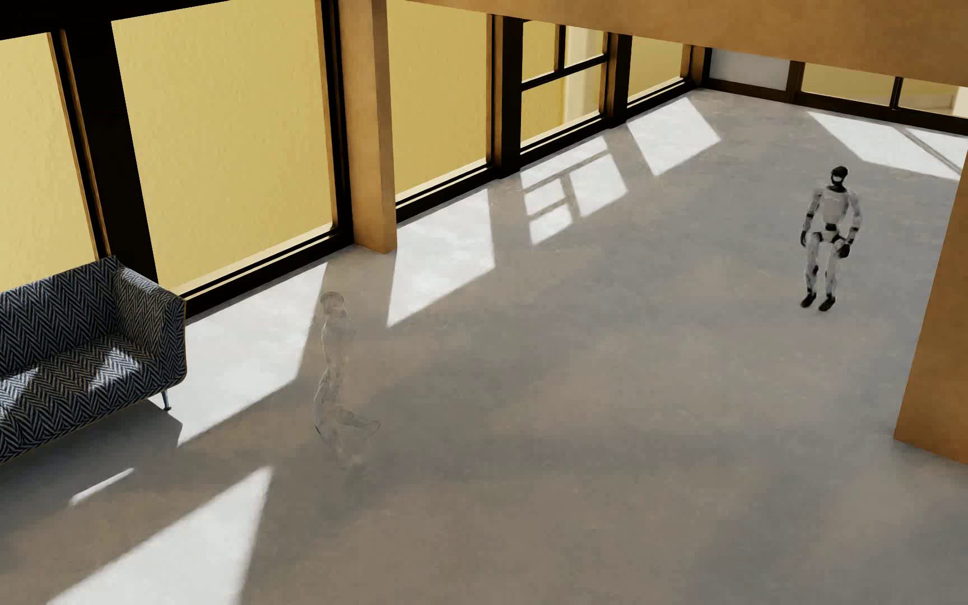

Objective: Walk to the sofa

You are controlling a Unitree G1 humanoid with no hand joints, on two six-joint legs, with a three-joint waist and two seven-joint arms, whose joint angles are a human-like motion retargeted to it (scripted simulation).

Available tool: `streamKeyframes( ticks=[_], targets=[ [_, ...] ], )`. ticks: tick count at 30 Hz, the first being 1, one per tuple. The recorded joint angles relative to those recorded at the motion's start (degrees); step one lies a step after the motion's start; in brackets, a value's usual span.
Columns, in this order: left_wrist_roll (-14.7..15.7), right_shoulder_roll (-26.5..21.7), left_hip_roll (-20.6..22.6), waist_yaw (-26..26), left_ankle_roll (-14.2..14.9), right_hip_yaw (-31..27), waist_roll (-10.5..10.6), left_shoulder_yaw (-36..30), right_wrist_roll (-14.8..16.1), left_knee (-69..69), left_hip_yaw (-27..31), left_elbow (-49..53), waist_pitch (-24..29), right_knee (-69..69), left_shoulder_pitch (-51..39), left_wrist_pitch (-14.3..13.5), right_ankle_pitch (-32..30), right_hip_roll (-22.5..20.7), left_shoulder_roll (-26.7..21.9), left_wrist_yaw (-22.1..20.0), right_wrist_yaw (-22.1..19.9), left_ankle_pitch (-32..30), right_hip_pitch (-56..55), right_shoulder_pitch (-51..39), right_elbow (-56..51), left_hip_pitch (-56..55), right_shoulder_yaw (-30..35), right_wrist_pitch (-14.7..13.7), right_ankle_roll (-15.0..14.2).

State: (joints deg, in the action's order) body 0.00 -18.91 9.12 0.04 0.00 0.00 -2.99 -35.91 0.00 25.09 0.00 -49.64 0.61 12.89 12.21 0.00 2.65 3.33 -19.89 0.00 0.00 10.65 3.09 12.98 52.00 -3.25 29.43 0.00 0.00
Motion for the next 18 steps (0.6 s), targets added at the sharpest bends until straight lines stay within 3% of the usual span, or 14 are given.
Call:
streamKeyframes(
  ticks=[2,3,4,9,11,15,18],
  targets=[
    [0.0,-0.2,0.2,0.4,0.0,0.0,0.6,-0.4,0.0,1.1,0.0,0.2,-0.1,-1.7,-0.2,0.0,-2.0,-0.1,0.1,0.0,0.0,-2.7,-0.4,0.2,0.4,-1.1,-0.6,0.0,0.0],
    [0.0,-0.3,0.2,0.4,0.0,0.0,0.7,-0.7,0.0,1.3,0.0,1.2,0.3,14.0,0.2,0.0,5.5,-0.6,-0.2,0.0,0.0,-3.0,-0.1,0.5,0.1,-0.5,0.0,0.0,0.0],
    [0.0,-0.5,0.4,-1.1,0.0,0.0,1.0,-1.1,0.0,2.0,0.0,1.4,-0.2,14.6,0.3,0.0,13.0,-1.1,-0.2,0.0,0.0,-3.3,-1.1,0.9,0.6,-1.1,-0.4,0.0,0.0],
    [0.0,-0.2,2.0,-6.5,0.0,0.0,-0.6,1.4,0.0,2.9,0.0,8.9,4.9,43.2,-0.6,0.0,15.7,0.9,-2.3,0.0,0.0,2.2,-18.5,2.8,-2.3,5.4,-3.8,0.0,0.0],
    [0.0,-1.1,-0.6,-11.5,0.0,0.0,1.7,2.7,0.0,1.1,0.0,8.3,4.8,41.6,-2.9,0.0,14.7,0.3,-0.4,0.0,0.0,6.4,-24.5,4.2,-2.0,8.1,-3.7,0.0,0.0],
    [0.0,-1.1,-1.5,-13.8,0.0,0.0,1.6,1.2,0.0,-2.1,0.0,13.0,6.2,29.8,-5.7,0.0,5.2,2.7,-2.3,0.0,0.0,17.0,-34.6,5.5,1.9,17.4,-2.1,0.0,0.0],
    [0.0,-1.2,-2.4,-16.1,0.0,0.0,1.6,-1.2,0.0,-2.6,0.0,12.6,6.0,24.7,-8.1,0.0,5.6,3.5,-2.2,0.0,0.0,18.3,-38.6,5.4,4.4,23.0,0.7,0.0,0.0]
  ],
)
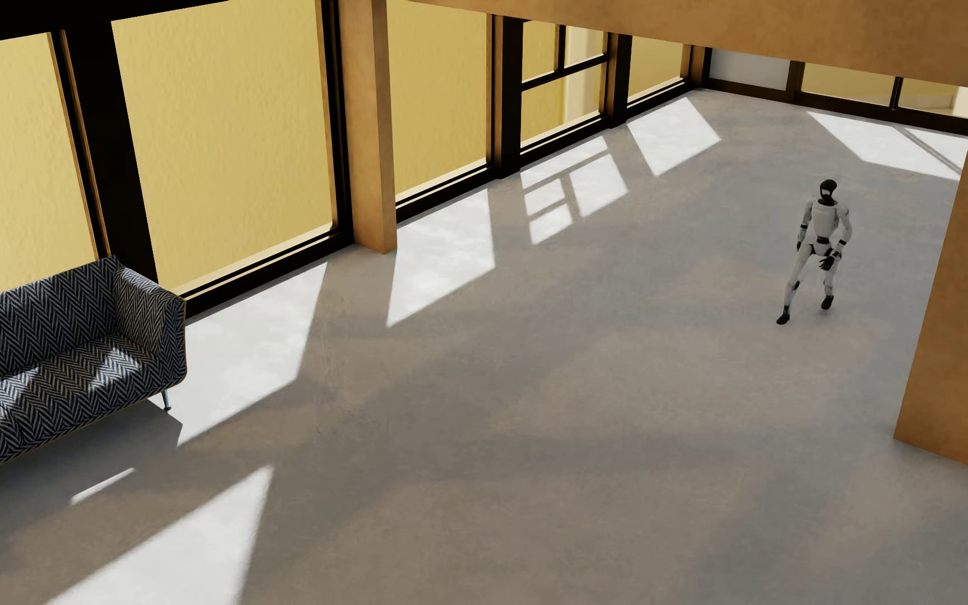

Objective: Walk to the sofa

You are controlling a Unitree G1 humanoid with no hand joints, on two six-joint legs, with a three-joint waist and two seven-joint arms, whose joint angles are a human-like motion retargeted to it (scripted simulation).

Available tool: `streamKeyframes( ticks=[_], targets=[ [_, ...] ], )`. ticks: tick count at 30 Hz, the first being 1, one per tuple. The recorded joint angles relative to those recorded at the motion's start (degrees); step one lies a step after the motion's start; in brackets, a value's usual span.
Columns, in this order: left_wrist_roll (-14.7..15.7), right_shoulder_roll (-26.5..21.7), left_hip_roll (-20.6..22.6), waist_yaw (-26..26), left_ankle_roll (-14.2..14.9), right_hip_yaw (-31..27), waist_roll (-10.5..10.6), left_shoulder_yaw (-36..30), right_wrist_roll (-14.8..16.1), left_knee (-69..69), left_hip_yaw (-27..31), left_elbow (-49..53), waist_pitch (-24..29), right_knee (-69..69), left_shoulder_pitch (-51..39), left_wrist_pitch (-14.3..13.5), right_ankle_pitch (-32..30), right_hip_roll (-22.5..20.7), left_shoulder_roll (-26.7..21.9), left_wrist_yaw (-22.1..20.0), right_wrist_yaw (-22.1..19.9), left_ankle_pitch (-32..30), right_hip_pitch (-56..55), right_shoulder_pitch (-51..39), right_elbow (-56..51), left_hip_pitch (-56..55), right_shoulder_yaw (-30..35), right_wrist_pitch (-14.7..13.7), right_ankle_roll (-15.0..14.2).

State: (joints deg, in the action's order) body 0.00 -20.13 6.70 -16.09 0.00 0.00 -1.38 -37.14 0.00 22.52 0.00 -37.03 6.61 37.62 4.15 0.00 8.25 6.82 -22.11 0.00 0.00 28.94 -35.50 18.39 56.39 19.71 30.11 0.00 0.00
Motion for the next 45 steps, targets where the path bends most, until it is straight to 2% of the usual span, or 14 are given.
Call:
streamKeyframes(
  ticks=[3,6,9,13,16,20,22,25,31,32,34,37,40,45],
  targets=[
    [0.0,0.1,-2.1,-3.0,0.0,0.0,1.2,-0.1,0.0,4.6,0.0,-5.1,-1.3,9.6,2.6,0.0,1.9,-0.2,0.8,0.0,0.0,-10.4,-1.9,0.8,1.9,1.4,-2.0,0.0,0.0],
    [0.0,0.7,-4.2,0.3,0.0,0.0,1.1,-2.5,0.0,30.2,0.0,-13.1,-1.3,13.9,5.1,0.0,8.0,-4.1,1.7,0.0,0.0,-36.1,5.4,-0.4,3.1,-8.3,-1.1,0.0,0.0],
    [0.0,0.8,-3.6,8.2,0.0,0.0,-0.7,-0.6,0.0,54.9,0.0,-13.2,0.2,9.1,9.3,0.0,12.1,-6.3,1.4,0.0,0.0,-34.6,18.8,-2.0,-2.7,-26.7,-1.2,0.0,0.0],
    [0.0,-0.4,-2.0,19.7,0.0,0.0,-3.8,-1.5,0.0,23.9,0.0,-13.4,1.2,-5.8,12.2,0.0,12.2,-5.5,0.2,0.0,0.0,-43.6,39.7,-4.2,-11.3,-43.6,-3.7,0.0,0.0],
    [0.0,-2.2,-3.1,24.6,0.0,0.0,-4.3,-1.4,0.0,4.6,0.0,-12.4,0.0,-9.2,13.4,0.0,16.5,-4.4,-0.2,0.0,0.0,-19.3,50.6,-7.0,-15.4,-49.8,-4.3,0.0,0.0],
    [0.0,-0.2,-1.3,27.7,0.0,0.0,-7.3,-1.0,0.0,16.2,0.0,-15.0,-1.2,2.8,13.8,0.0,1.4,0.2,0.5,0.0,0.0,-45.6,52.3,-6.9,-11.6,-54.8,-7.4,0.0,0.0],
    [0.0,-0.3,3.4,23.2,0.0,0.0,-7.4,-2.6,0.0,19.8,0.0,-16.4,-2.2,24.4,12.5,0.0,-12.0,1.5,0.9,0.0,0.0,-43.7,42.6,-4.8,-8.2,-49.9,-4.9,0.0,0.0],
    [0.0,-0.1,5.3,15.2,0.0,0.0,-5.5,1.4,0.0,13.0,0.0,-16.0,-1.3,40.2,9.6,0.0,5.7,0.9,1.3,0.0,0.0,-31.0,26.0,-2.0,-7.0,-32.3,-3.9,0.0,0.0],
    [0.0,-0.7,0.6,1.1,0.0,0.0,-1.8,5.9,0.0,1.1,0.0,-1.9,-2.3,-6.0,3.2,0.0,1.2,1.8,-3.2,0.0,0.0,-6.7,8.7,1.7,-5.7,-4.2,-5.4,0.0,0.0],
    [0.0,-0.7,0.1,0.1,0.0,0.0,-2.0,5.9,0.0,1.2,0.0,-1.9,-3.1,-27.8,1.8,0.0,-14.5,3.2,-3.3,0.0,0.0,-6.1,7.5,1.9,-4.9,-1.7,-5.0,0.0,0.0],
    [0.0,-0.3,-4.1,-2.6,0.0,0.0,-1.3,9.6,0.0,4.2,0.0,-0.8,-2.7,-2.7,2.1,0.0,4.0,3.3,-2.7,0.0,0.0,-11.4,4.8,2.5,-3.3,3.3,-4.8,0.0,0.0],
    [0.0,0.4,-8.4,-1.2,0.0,0.0,1.2,10.1,0.0,28.8,0.0,-8.5,-4.0,13.0,6.1,0.0,2.6,-2.1,0.8,0.0,0.0,-40.3,5.9,2.4,2.5,-2.6,-4.3,0.0,0.0],
    [0.0,0.9,-5.8,6.0,0.0,0.0,0.1,7.3,0.0,57.7,0.0,-13.8,-1.4,7.4,7.6,0.0,7.7,-7.9,2.7,0.0,0.0,-33.5,21.4,1.3,-2.2,-21.7,-6.0,0.0,0.0],
    [0.0,-1.0,-2.3,20.1,0.0,0.0,-3.6,2.8,0.0,15.0,0.0,-15.1,-1.4,-7.5,14.3,0.0,11.1,-6.2,2.2,0.0,0.0,-39.7,46.8,-2.1,-15.0,-42.6,-8.6,0.0,0.0]
  ],
)
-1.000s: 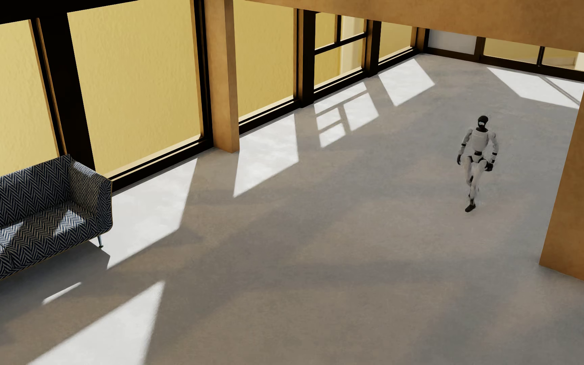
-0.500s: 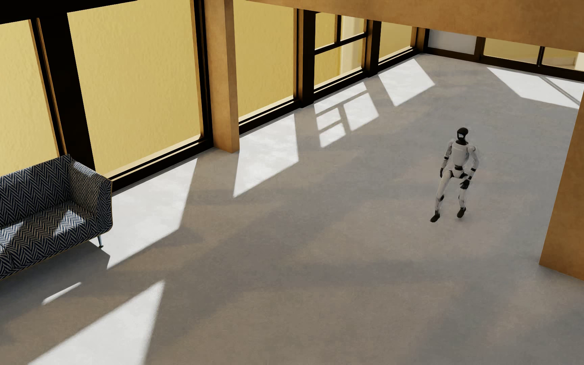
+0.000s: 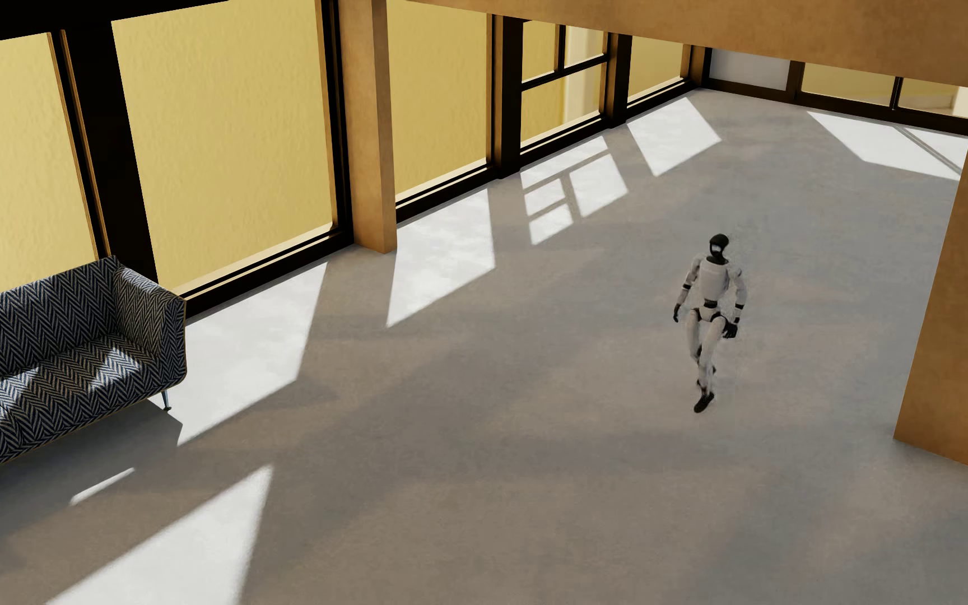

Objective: Walk to the sofa

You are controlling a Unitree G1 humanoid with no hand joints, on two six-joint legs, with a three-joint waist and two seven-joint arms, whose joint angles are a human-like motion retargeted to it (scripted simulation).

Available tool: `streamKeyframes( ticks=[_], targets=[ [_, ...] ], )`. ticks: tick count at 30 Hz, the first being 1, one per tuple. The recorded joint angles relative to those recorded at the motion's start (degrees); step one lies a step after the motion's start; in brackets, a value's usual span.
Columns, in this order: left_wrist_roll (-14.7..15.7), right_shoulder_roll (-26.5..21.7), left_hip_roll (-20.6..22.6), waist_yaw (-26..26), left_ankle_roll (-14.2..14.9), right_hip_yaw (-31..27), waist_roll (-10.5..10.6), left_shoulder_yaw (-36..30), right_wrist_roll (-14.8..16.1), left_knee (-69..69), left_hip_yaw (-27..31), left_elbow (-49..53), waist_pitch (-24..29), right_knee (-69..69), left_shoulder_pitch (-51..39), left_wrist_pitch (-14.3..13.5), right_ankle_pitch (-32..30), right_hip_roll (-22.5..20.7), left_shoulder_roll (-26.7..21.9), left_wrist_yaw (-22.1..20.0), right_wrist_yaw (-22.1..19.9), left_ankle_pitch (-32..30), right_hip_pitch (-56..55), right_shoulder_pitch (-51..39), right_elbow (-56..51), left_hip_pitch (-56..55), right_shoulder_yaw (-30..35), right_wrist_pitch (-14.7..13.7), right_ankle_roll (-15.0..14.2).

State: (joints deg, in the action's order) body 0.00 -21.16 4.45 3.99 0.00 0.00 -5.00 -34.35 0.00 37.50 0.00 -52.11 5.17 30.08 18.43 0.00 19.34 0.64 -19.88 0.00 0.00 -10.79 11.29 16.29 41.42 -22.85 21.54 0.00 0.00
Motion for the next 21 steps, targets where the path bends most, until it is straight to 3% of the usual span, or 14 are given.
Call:
streamKeyframes(
  ticks=[2,3,5,6,7,8,11,13,16,17,18,19,20,21],
  targets=[
    [0.0,-1.0,-2.5,3.1,0.0,0.0,0.7,-1.0,0.0,-10.9,0.0,-0.1,-1.0,0.2,0.9,0.0,3.2,0.5,-0.2,0.0,0.0,26.2,4.7,-2.9,-2.1,-4.3,-2.0,0.0,0.0],
    [0.0,-1.0,-3.6,4.8,0.0,0.0,0.3,-1.8,0.0,-10.7,0.0,0.3,-1.0,1.4,1.6,0.0,2.8,1.6,-0.6,0.0,0.0,30.1,6.8,-3.9,-2.1,-5.7,-3.0,0.0,0.0],
    [0.0,-0.2,-2.2,6.5,0.0,0.0,-1.3,-2.2,0.0,-5.9,0.0,-0.5,-1.2,6.5,2.6,0.0,-6.9,5.4,-0.9,0.0,0.0,8.5,10.3,-3.3,0.1,-8.9,-5.0,0.0,0.0],
    [0.0,0.5,1.0,5.6,0.0,0.0,-3.5,-2.3,0.0,-1.3,0.0,-1.2,-2.1,14.3,2.8,0.0,-17.3,8.0,-0.7,0.0,0.0,-1.4,7.6,-2.0,1.5,-10.1,-5.6,0.0,0.0],
    [0.0,0.6,2.8,4.0,0.0,0.0,-4.9,-1.3,0.0,3.1,0.0,-3.2,-2.2,25.2,2.2,0.0,-25.6,8.8,-1.1,0.0,0.0,-3.3,3.3,-1.5,5.6,-8.6,-2.2,0.0,0.0],
    [0.0,0.5,6.0,2.3,0.0,0.0,-6.0,-0.2,0.0,4.4,0.0,-3.2,-2.6,38.2,1.0,0.0,-25.9,9.7,-1.4,0.0,0.0,-1.7,-4.8,0.1,5.7,-6.6,-1.9,0.0,0.0],
    [0.0,-0.1,8.0,-7.6,0.0,0.0,-5.4,2.5,0.0,-3.6,0.0,-1.4,-0.6,52.4,-3.5,0.0,-6.1,6.3,-2.2,0.0,0.0,9.8,-22.8,3.3,7.0,12.3,2.4,0.0,0.0],
    [0.0,-0.9,5.7,-15.0,0.0,0.0,-3.4,5.3,0.0,-11.1,0.0,5.7,0.1,39.4,-4.6,0.0,-5.6,3.9,-3.8,0.0,0.0,19.1,-30.7,6.3,9.8,25.6,2.7,0.0,0.0],
    [0.0,-2.2,3.6,-21.6,0.0,0.0,-3.0,9.1,0.0,-13.0,0.0,14.1,-1.9,7.7,-8.7,0.0,-7.7,5.9,-5.2,0.0,0.0,34.3,-37.8,9.6,13.6,38.6,2.7,0.0,0.0],
    [0.0,-2.2,3.2,-22.7,0.0,0.0,-3.3,10.6,0.0,-12.9,0.0,15.8,-2.7,0.4,-10.2,0.0,-13.8,6.3,-5.5,0.0,0.0,35.8,-38.2,10.4,15.2,41.0,3.3,0.0,0.0],
    [0.0,-2.3,3.3,-22.6,0.0,0.0,-3.8,11.7,0.0,-13.9,0.0,16.6,-3.8,-22.7,-11.5,0.0,-41.5,6.5,-5.5,0.0,0.0,34.5,-40.0,11.0,16.5,42.3,3.0,0.0,0.0],
    [0.0,-2.2,2.4,-22.2,0.0,0.0,-4.0,12.8,0.0,-12.9,0.0,17.3,-3.3,-0.2,-11.5,0.0,-16.8,5.7,-5.3,0.0,0.0,30.3,-41.8,11.4,18.2,44.4,3.3,0.0,0.0],
    [0.0,-2.3,0.8,-21.8,0.0,0.0,-3.7,14.2,0.0,-8.4,0.0,16.5,-2.7,7.2,-10.4,0.0,-5.1,4.5,-4.6,0.0,0.0,23.3,-42.5,11.3,20.0,45.8,4.5,0.0,0.0],
    [0.0,-2.0,-1.6,-20.8,0.0,0.0,-3.0,14.6,0.0,1.8,0.0,13.7,-3.4,14.4,-9.3,0.0,-6.6,3.4,-3.3,0.0,0.0,14.1,-44.9,11.4,20.6,42.3,3.1,0.0,0.0]
  ],
)
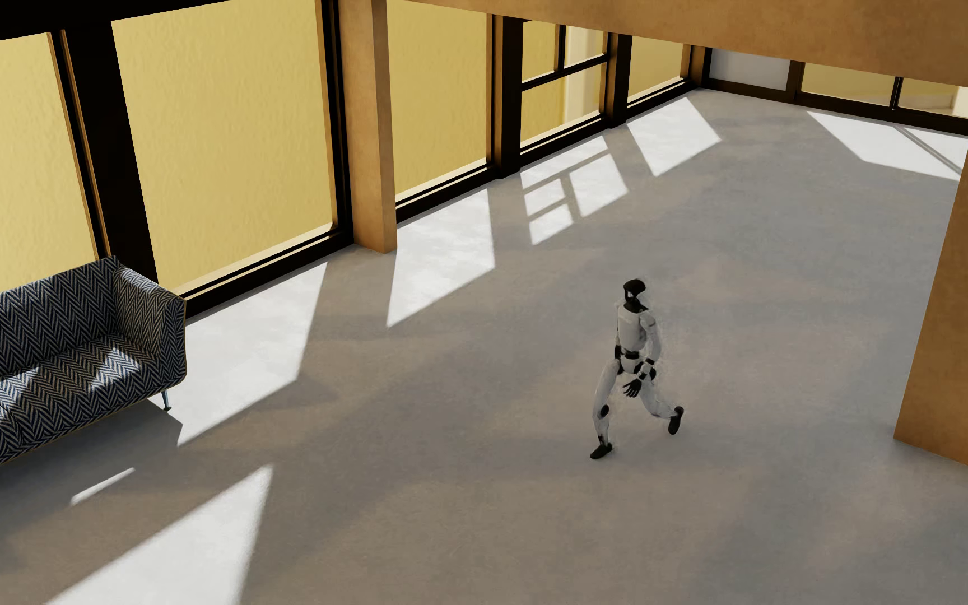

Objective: Walk to the sofa

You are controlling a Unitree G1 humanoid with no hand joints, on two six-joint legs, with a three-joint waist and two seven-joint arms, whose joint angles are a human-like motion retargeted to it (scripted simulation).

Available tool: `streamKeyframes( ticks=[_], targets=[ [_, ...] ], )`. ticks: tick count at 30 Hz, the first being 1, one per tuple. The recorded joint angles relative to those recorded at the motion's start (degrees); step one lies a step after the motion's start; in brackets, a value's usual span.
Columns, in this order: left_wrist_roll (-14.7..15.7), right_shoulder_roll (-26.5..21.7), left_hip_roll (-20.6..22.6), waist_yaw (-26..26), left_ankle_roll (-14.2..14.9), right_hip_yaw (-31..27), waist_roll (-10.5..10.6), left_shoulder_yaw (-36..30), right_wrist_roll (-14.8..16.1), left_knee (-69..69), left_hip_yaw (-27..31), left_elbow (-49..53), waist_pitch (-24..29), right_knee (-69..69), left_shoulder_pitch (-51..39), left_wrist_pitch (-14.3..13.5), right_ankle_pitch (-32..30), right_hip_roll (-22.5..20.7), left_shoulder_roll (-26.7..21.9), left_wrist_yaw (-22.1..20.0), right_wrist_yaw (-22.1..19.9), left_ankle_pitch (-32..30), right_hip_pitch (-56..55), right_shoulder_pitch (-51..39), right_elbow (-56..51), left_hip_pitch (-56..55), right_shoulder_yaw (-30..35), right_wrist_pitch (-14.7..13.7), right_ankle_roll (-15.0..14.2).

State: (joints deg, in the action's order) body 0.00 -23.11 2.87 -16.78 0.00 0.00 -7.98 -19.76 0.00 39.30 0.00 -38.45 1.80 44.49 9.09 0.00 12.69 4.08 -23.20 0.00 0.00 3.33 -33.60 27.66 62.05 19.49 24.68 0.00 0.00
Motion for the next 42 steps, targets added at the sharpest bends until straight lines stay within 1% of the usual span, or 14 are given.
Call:
streamKeyframes(
  ticks=[4,9,12,13,16,17,21,26,30,32,34,38,39,42],
  targets=[
    [0.0,1.1,-1.1,8.5,0.0,0.0,-2.6,-9.7,0.0,48.9,0.0,-14.3,2.9,0.2,3.6,0.0,2.4,-9.7,-0.1,0.0,0.0,-2.5,16.4,-5.3,-7.9,-25.0,2.1,0.0,0.0],
    [0.0,1.8,0.9,23.8,0.0,0.0,-4.7,-12.4,0.0,6.5,0.0,-17.0,2.1,-16.5,14.0,0.0,-6.8,-6.2,1.8,0.0,0.0,-19.7,43.4,-11.3,-24.7,-46.9,-0.8,0.0,0.0],
    [0.0,-0.6,-3.0,26.7,0.0,0.0,-2.1,-12.3,0.0,-13.4,0.0,-16.8,0.3,-16.4,15.4,0.0,-14.4,-0.9,3.3,0.0,0.0,10.8,51.1,-13.0,-34.4,-53.1,-3.0,0.0,0.0],
    [0.0,-0.5,-3.5,28.5,0.0,0.0,-2.2,-11.6,0.0,-12.6,0.0,-16.3,0.8,-15.4,15.3,0.0,-19.6,1.7,3.0,0.0,0.0,12.3,53.2,-13.1,-35.1,-54.1,-3.8,0.0,0.0],
    [0.0,1.9,2.1,25.9,0.0,0.0,-4.4,-10.9,0.0,-0.3,0.0,-18.7,-2.4,-2.0,12.5,0.0,-42.1,5.5,1.8,0.0,0.0,-14.8,49.9,-10.3,-26.4,-59.7,-4.0,0.0,0.0],
    [0.0,2.5,4.9,24.2,0.0,0.0,-5.3,-10.9,0.0,5.2,0.0,-19.2,-0.8,9.4,10.7,0.0,-40.1,6.0,1.1,0.0,0.0,-14.8,45.2,-10.1,-21.9,-57.1,-3.0,0.0,0.0],
    [0.0,1.3,7.8,13.1,0.0,0.0,-1.4,-10.2,0.0,-6.0,0.0,-12.9,4.2,31.4,3.0,0.0,3.4,1.5,-2.1,0.0,0.0,-2.1,21.3,-8.6,-11.8,-26.4,2.8,0.0,0.0],
    [0.0,-1.3,4.0,-0.4,0.0,0.0,1.3,-3.7,0.0,-16.6,0.0,-3.5,2.6,-15.2,-8.5,0.0,0.1,4.2,-4.5,0.0,0.0,17.1,5.3,-4.0,-6.8,-2.3,-1.0,0.0,0.0],
    [0.0,-1.3,-2.9,-5.5,0.0,0.0,4.6,0.4,0.0,-3.2,0.0,0.7,1.3,-1.2,-7.9,0.0,-3.4,4.5,-2.4,0.0,0.0,2.3,-0.5,-1.6,-1.9,3.5,-1.9,0.0,0.0],
    [0.0,-0.6,-4.9,-1.5,0.0,0.0,7.2,-0.6,0.0,21.5,0.0,-1.5,3.3,6.1,-3.6,0.0,-2.3,-1.7,-0.1,0.0,0.0,-17.4,5.3,-2.7,0.2,-4.2,-1.3,0.0,0.0],
    [0.0,0.9,-2.6,4.0,0.0,0.0,6.8,-7.0,0.0,41.3,0.0,-7.2,4.8,2.5,-2.0,0.0,1.0,-4.7,1.7,0.0,0.0,-9.0,16.2,-4.1,-3.8,-17.4,-2.0,0.0,0.0],
    [0.0,2.3,3.5,18.6,0.0,0.0,2.2,-10.2,0.0,11.4,0.0,-15.5,4.4,-12.7,8.7,0.0,1.5,-2.1,3.3,0.0,0.0,-18.0,39.0,-7.1,-21.5,-37.6,-5.4,0.0,0.0],
    [0.0,1.8,2.5,21.1,0.0,0.0,2.5,-10.8,0.0,-0.9,0.0,-17.2,4.0,-14.1,10.6,0.0,2.6,-1.7,3.2,0.0,0.0,-15.1,42.3,-9.4,-25.8,-40.7,-5.7,0.0,0.0],
    [0.0,0.3,-1.7,27.9,0.0,0.0,3.6,-21.1,0.0,-11.8,0.0,-20.3,3.5,-14.4,14.6,0.0,7.9,-0.4,1.2,0.0,0.0,19.2,50.9,-15.8,-33.1,-46.3,-8.0,0.0,0.0]
  ],
)
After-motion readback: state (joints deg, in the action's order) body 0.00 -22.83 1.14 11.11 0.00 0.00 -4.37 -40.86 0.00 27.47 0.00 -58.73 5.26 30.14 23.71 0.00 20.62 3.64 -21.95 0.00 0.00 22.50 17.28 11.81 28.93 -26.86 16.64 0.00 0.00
